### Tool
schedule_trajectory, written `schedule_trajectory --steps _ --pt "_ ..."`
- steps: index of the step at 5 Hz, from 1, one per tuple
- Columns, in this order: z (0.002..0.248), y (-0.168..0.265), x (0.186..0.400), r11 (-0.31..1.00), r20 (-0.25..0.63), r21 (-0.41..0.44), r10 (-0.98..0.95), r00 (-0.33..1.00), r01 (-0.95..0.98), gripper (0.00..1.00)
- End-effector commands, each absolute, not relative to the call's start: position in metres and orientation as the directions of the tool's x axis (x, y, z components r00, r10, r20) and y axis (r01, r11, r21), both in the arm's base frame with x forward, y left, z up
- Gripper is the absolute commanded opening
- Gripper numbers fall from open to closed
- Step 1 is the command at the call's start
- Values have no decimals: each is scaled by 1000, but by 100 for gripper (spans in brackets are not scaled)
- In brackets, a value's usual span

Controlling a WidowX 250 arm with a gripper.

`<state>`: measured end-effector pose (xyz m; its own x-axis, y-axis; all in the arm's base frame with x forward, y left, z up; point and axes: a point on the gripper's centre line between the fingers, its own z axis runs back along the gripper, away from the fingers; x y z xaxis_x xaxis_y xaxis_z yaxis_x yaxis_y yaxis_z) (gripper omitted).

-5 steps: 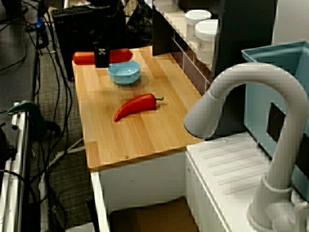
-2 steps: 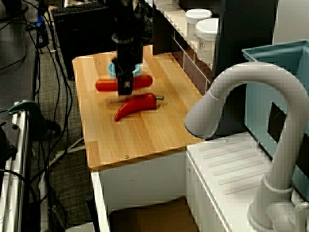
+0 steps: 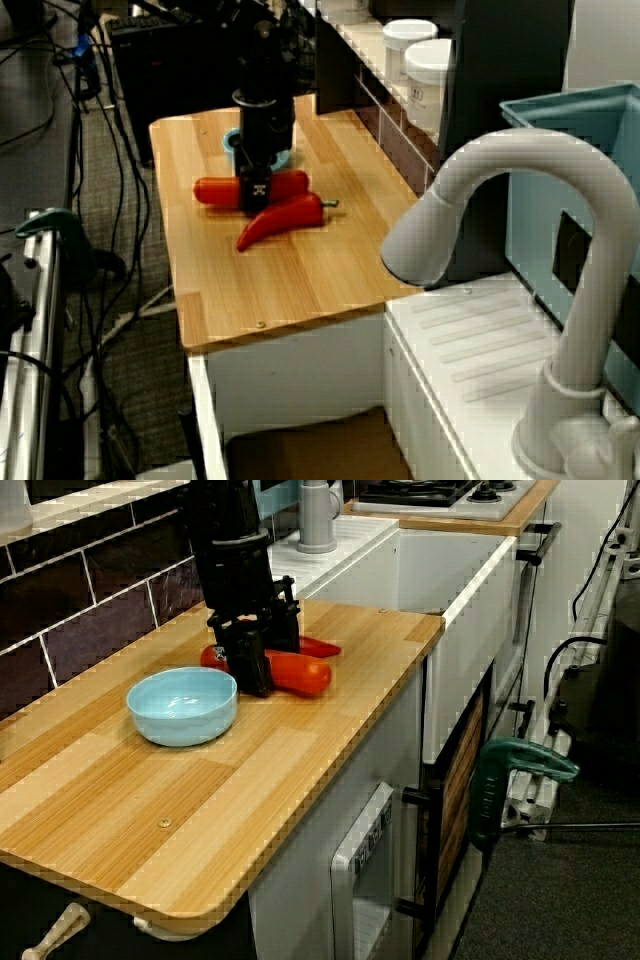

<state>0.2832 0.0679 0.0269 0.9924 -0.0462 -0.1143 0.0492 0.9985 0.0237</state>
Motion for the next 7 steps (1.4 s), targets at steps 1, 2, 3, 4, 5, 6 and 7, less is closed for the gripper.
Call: schedule_trajectory --steps 1,2,3,4,5,6,7 --pt "46 81 288 999 -96 30 -11 995 14 100" --pt "58 84 288 1000 -86 6 -4 996 5 100" --pt "62 82 287 1000 -85 -5 -19 996 19 100" --pt "72 72 284 998 -64 -19 -59 996 58 100" --pt "85 57 280 995 -29 -22 -96 995 95 100" --pt "95 40 278 993 -15 -32 -118 993 117 100" --pt "88 26 283 994 14 -15 -112 994 112 100"
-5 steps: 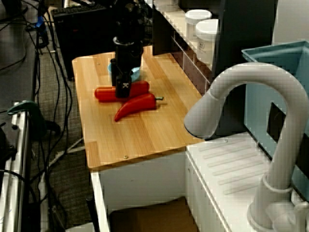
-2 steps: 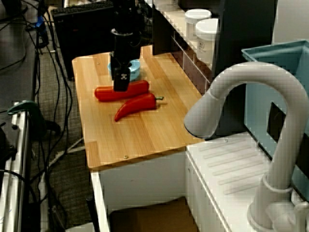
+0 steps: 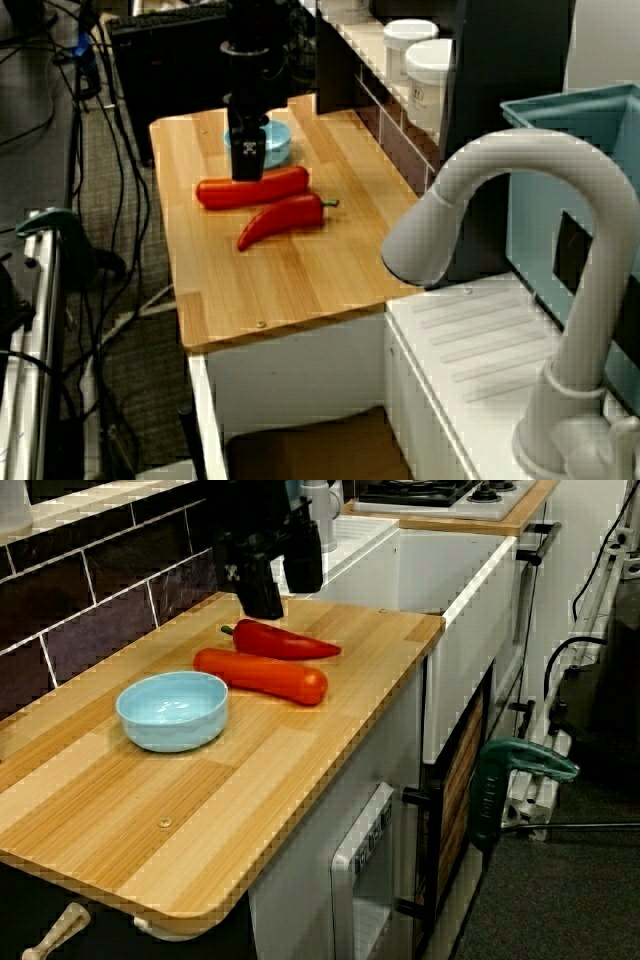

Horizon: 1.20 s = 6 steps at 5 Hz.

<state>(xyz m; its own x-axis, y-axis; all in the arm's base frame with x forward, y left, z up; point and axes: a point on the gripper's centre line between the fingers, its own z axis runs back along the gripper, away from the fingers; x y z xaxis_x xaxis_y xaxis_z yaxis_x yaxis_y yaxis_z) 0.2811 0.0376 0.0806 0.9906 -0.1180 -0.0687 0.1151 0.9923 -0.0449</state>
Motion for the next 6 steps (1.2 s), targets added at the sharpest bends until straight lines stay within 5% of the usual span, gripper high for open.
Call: schedule_trajectory --steps 1,4,5,6 --pt "70 19 291 995 8 -2 -98 995 98 100" --pt "28 15 299 997 -16 38 -71 997 71 99" --pt "24 17 296 997 -23 32 -66 998 67 0" --pt "33 24 294 998 -35 23 -59 998 60 0"
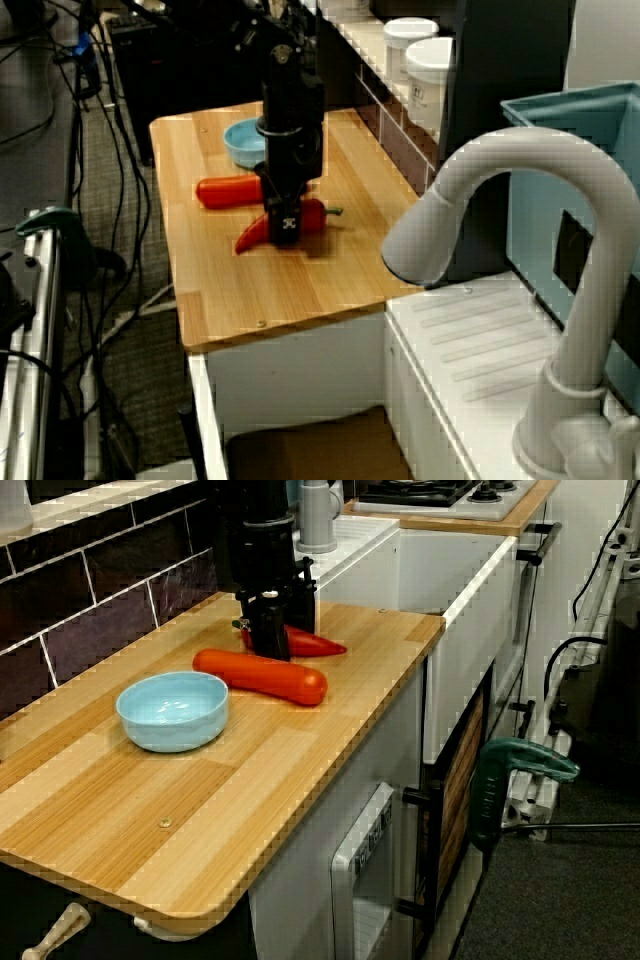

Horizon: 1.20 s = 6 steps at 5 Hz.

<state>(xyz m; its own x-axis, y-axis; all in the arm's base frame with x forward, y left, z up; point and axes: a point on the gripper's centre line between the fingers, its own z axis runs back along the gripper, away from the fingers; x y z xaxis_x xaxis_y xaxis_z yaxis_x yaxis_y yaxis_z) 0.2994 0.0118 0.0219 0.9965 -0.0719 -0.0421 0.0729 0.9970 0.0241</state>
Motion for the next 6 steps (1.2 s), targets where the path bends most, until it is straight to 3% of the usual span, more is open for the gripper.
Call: schedule_trajectory --steps 1,3,5,6 --pt "49 36 290 996 -40 16 -85 996 86 0" --pt "79 71 281 962 20 59 -269 963 267 0" --pt "84 106 288 759 64 86 -651 756 646 0" --pt "97 118 295 641 44 98 -767 640 761 0"
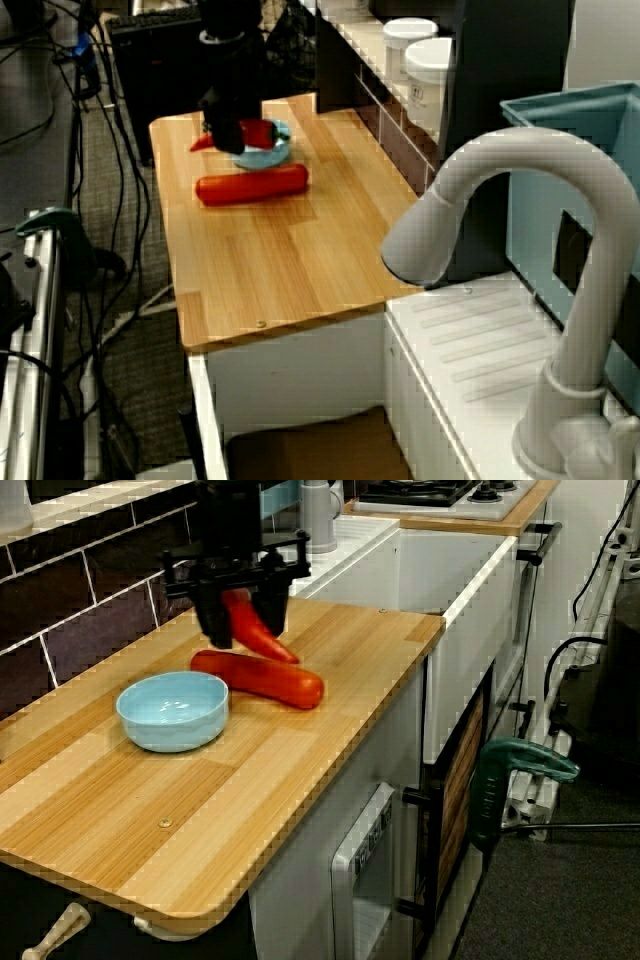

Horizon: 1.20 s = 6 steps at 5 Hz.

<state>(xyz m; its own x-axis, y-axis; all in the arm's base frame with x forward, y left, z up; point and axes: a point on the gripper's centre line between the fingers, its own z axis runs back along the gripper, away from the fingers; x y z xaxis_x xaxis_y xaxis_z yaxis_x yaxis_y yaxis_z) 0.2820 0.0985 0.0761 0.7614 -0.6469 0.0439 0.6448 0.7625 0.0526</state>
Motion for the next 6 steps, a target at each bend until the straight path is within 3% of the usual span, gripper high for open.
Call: schedule_trajectory --steps 1,2,3,6 --pt "116 134 299 589 71 122 -808 584 799 0" --pt "123 148 304 540 44 145 -841 539 829 0" --pt "127 157 303 441 -52 210 -886 460 873 0" --pt "88 169 288 308 -108 259 -933 345 915 0"
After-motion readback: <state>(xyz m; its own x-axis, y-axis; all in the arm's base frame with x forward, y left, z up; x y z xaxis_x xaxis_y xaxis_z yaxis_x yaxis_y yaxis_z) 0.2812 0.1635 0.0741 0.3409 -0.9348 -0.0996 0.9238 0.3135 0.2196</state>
